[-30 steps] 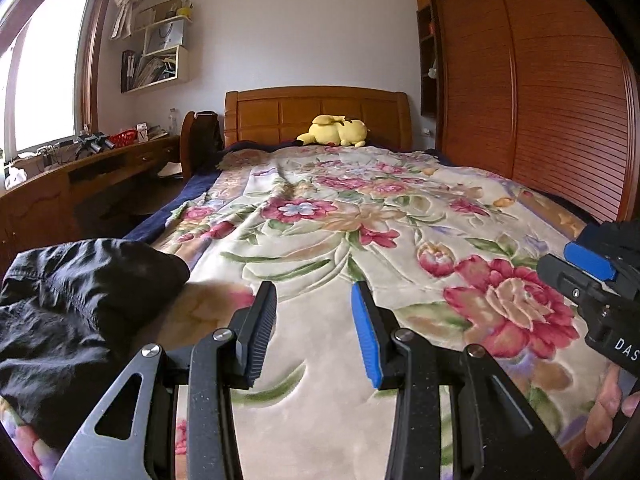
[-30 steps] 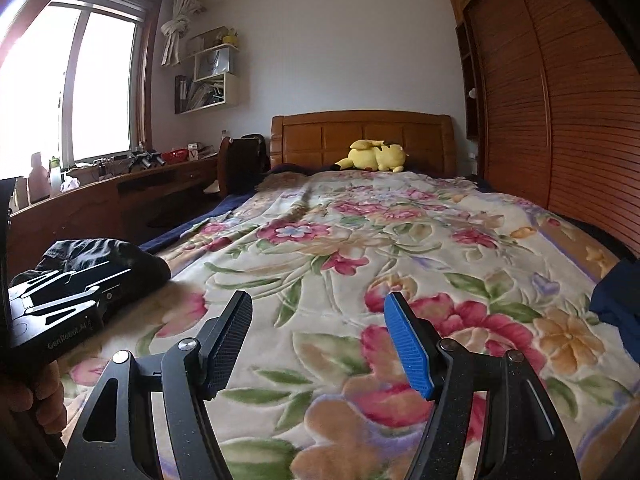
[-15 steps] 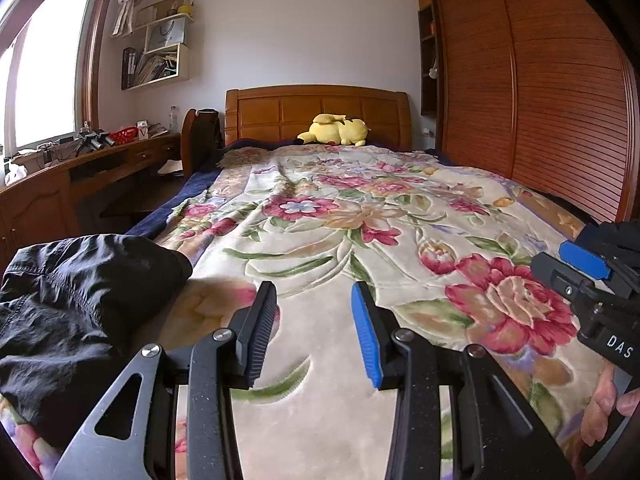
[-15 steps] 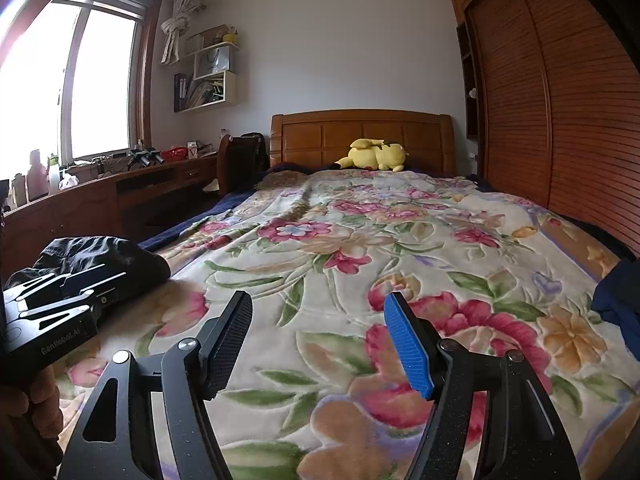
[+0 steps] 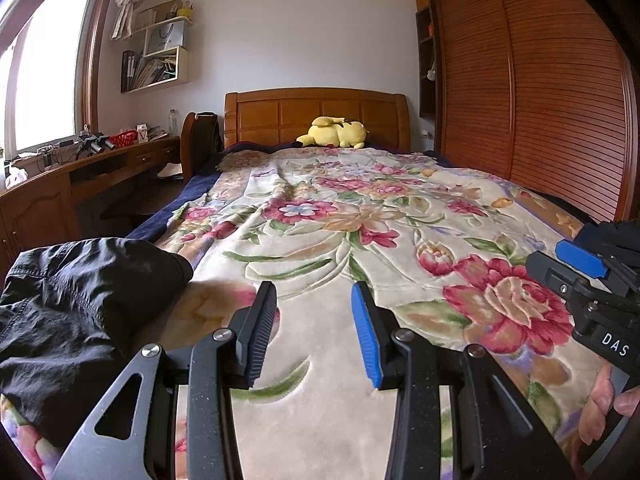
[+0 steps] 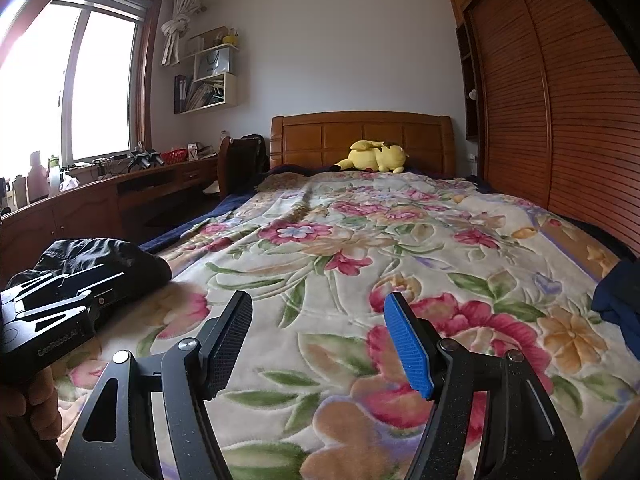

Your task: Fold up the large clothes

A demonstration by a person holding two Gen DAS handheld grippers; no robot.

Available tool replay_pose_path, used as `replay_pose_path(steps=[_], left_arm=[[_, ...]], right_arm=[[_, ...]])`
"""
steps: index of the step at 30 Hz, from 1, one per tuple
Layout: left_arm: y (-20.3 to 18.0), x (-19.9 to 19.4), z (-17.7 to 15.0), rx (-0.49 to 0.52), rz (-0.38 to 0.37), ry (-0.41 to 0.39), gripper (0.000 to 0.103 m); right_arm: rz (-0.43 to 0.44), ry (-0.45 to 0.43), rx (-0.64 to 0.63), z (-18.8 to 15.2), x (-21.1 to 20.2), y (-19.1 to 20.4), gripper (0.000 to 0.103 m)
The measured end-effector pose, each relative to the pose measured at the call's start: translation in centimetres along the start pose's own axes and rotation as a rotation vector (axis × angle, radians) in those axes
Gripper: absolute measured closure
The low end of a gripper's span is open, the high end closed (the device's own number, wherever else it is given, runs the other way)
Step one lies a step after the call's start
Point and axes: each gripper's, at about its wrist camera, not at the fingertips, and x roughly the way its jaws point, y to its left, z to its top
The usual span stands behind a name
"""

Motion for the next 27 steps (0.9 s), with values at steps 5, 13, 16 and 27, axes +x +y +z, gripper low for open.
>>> replay_pose_path(steps=[5,13,16,27], left_arm=[[-0.10,-0.05,0.01,0.002,0.001,0.000,0.063],[-0.18,-0.44,0.26,0.002,0.000,-0.006,0.063],[-0.19,-0.49,0.33,0.003,0.001,-0.007,0.063],[-0.16,-0.75,0.54,0.003,-0.002,-0.012,0.063]], right_arm=[[0.001,-0.002,0.001,-0.04,0.07,-0.05,0.033],[0.000,-0.003,0.000,-0.09,0.04,-0.13,0.033],[0.000,-0.003,0.000,-0.07,0.10,-0.18,0.033],[0.000,-0.008,0.000,-0.02,0.10,-0.17,0.033]])
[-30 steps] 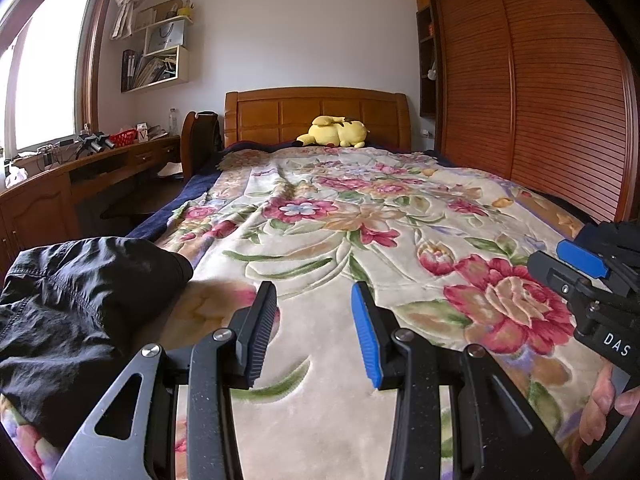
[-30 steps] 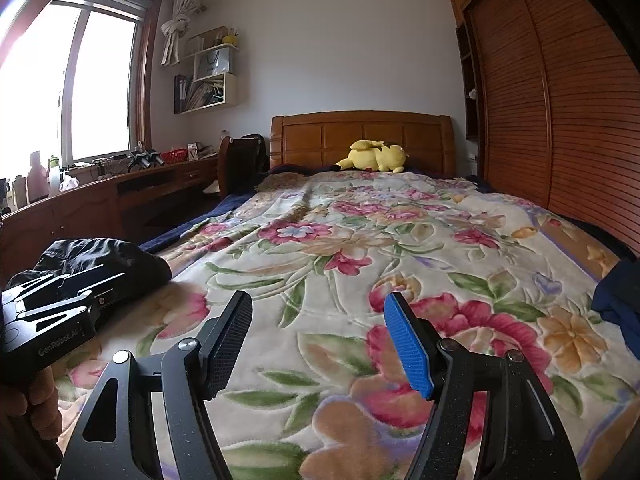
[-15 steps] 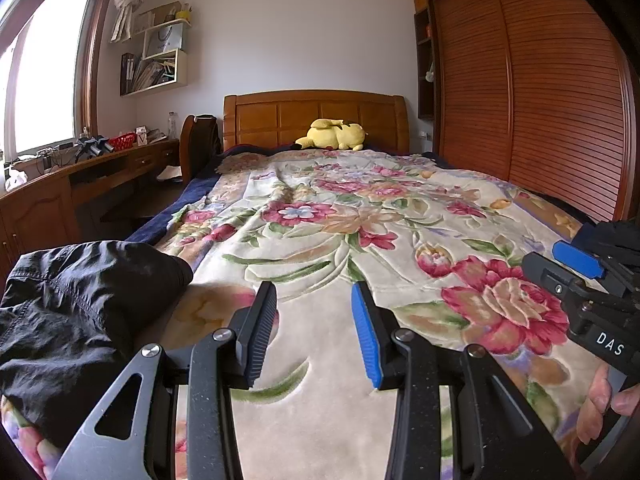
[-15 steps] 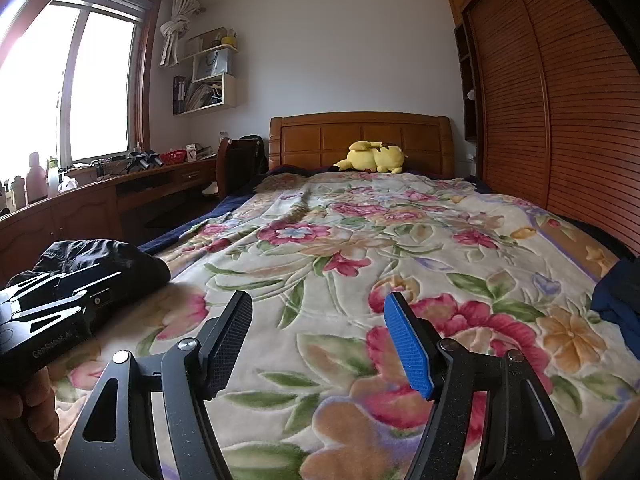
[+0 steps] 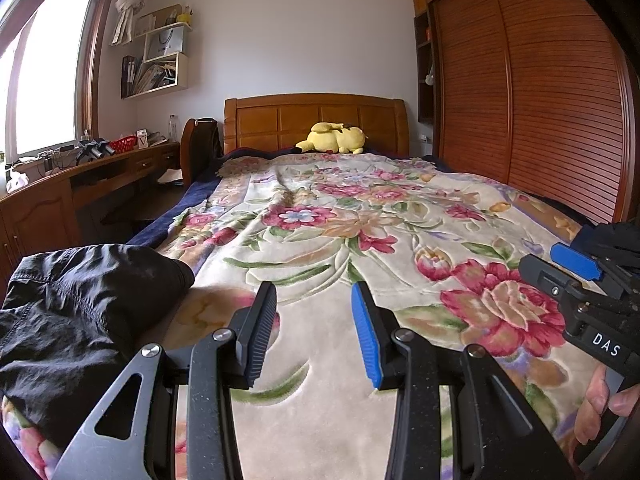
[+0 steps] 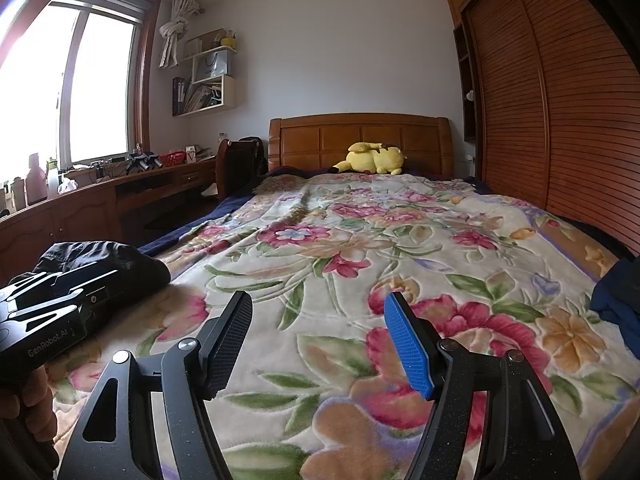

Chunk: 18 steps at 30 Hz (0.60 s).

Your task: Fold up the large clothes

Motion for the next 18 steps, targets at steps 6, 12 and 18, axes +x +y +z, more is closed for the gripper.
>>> replay_pose_path(steps=[6,12,18], left_arm=[[0.00,-0.02,-0.02,0.001,0.001,-0.001,0.063],[-0.02,-0.13,0.08,0.001,0.000,-0.002,0.063],[-0.03,-0.11,-0.01,0.002,0.000,-0.002,0.063]], right_arm=[[0.001,0.000,0.000,0.00,0.00,0.01,0.033],[0.000,-0.001,0.000,0.02,0.01,0.02,0.033],[0.001,-0.001,0.000,-0.01,0.05,0.06,0.033]])
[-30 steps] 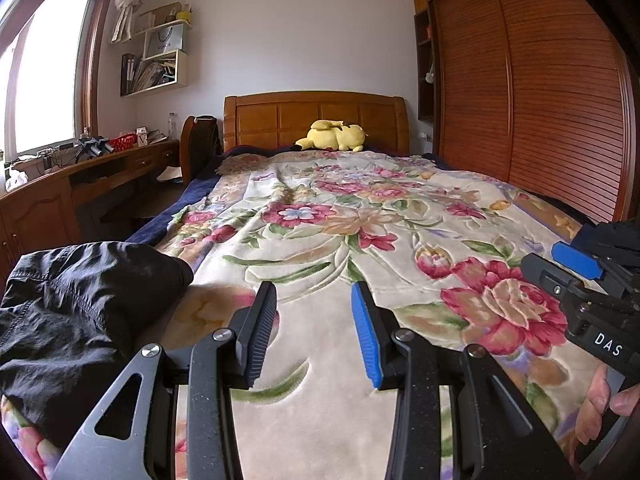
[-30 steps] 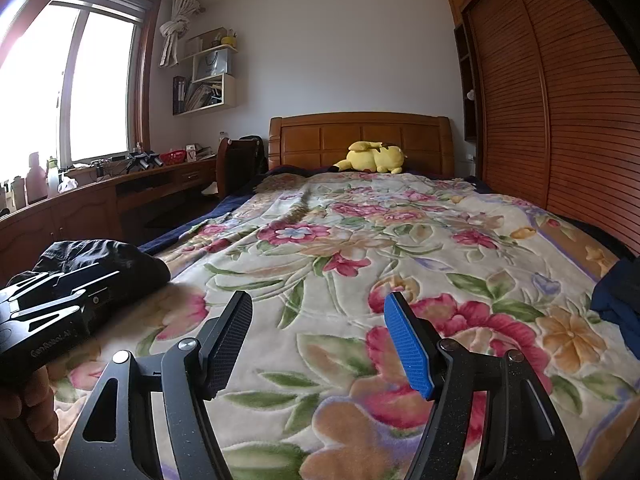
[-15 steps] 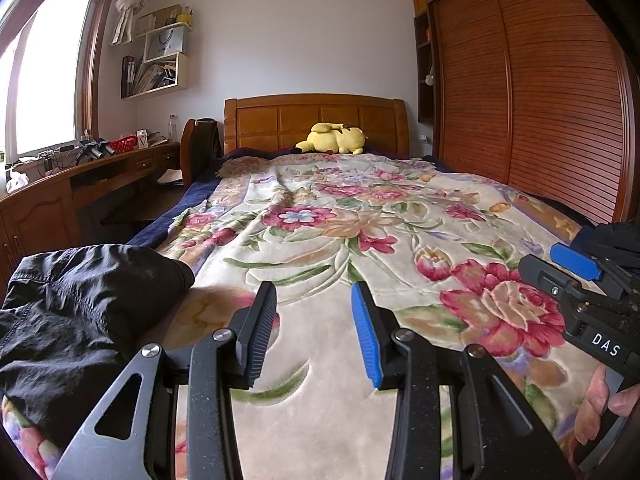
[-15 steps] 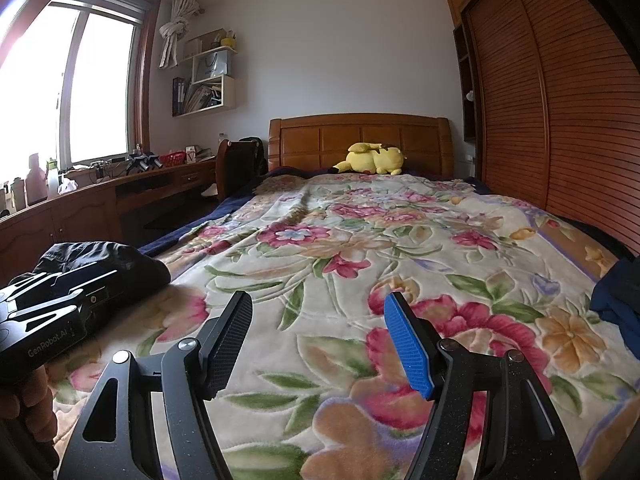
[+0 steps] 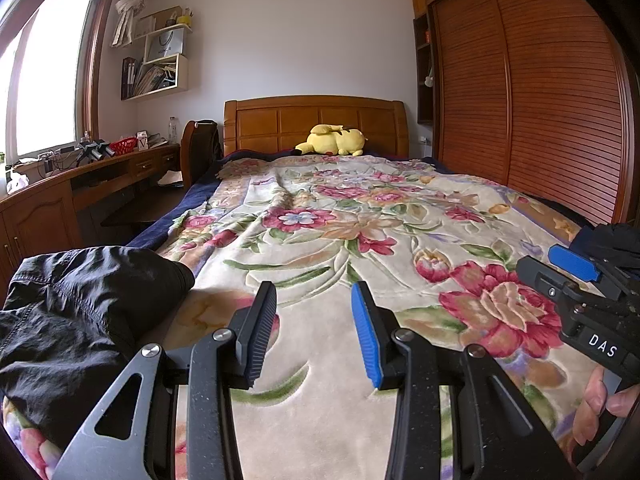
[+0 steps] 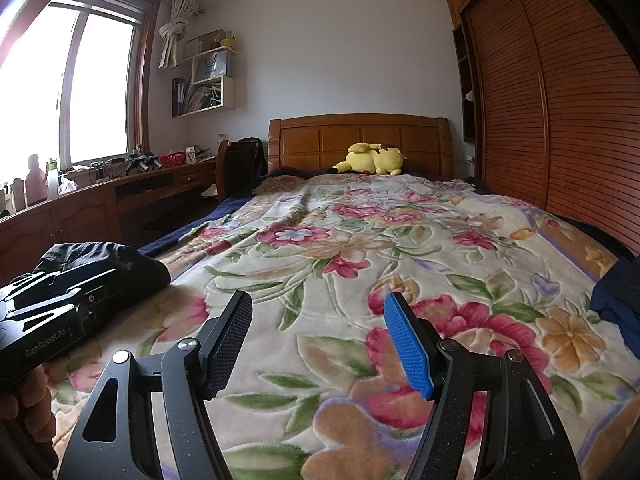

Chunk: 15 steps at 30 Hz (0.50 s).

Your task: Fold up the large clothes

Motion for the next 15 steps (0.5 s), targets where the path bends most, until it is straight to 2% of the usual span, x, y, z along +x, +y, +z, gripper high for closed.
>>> replay_pose_path(steps=[15], left_arm=[[0.10,-0.02,0.05,0.000,0.000,-0.003,0.063]], right_arm=[[0.000,-0.003,0.002,-0.05,0.03,0.02,0.033]])
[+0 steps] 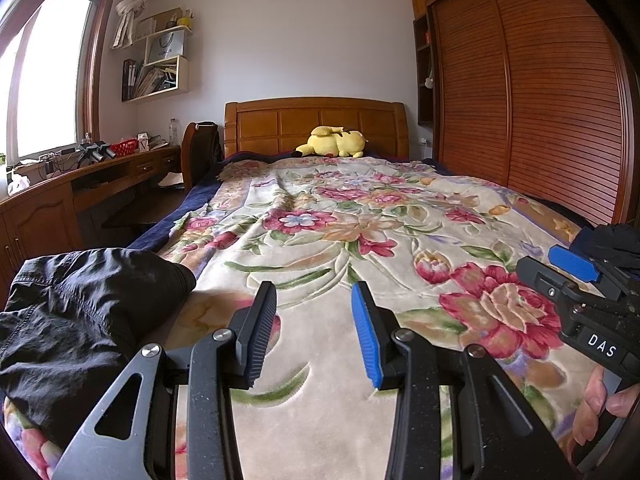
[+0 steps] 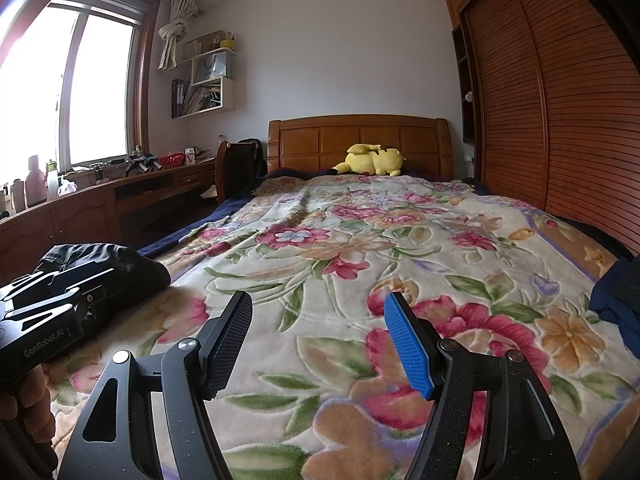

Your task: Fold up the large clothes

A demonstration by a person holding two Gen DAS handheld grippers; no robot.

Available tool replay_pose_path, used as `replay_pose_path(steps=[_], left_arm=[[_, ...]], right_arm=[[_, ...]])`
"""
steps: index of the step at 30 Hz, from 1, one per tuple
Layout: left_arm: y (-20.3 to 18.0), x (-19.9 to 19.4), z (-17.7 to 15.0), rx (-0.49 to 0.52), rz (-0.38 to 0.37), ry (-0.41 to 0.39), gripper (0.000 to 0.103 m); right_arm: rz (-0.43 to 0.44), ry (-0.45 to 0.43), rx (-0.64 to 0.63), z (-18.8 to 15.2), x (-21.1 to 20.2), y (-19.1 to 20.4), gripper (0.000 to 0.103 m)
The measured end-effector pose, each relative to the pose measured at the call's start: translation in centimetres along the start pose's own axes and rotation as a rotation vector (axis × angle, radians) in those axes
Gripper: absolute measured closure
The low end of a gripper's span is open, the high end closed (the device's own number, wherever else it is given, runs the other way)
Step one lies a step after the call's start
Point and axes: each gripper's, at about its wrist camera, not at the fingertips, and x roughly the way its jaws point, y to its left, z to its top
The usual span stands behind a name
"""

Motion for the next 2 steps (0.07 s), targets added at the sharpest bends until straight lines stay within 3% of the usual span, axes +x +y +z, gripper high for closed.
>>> replay_pose_path(steps=[2], left_arm=[[0.00,0.00,0.00,0.000,-0.001,0.000,0.063]], right_arm=[[0.000,0.000,0.001,-0.02,-0.02,-0.01,0.033]])
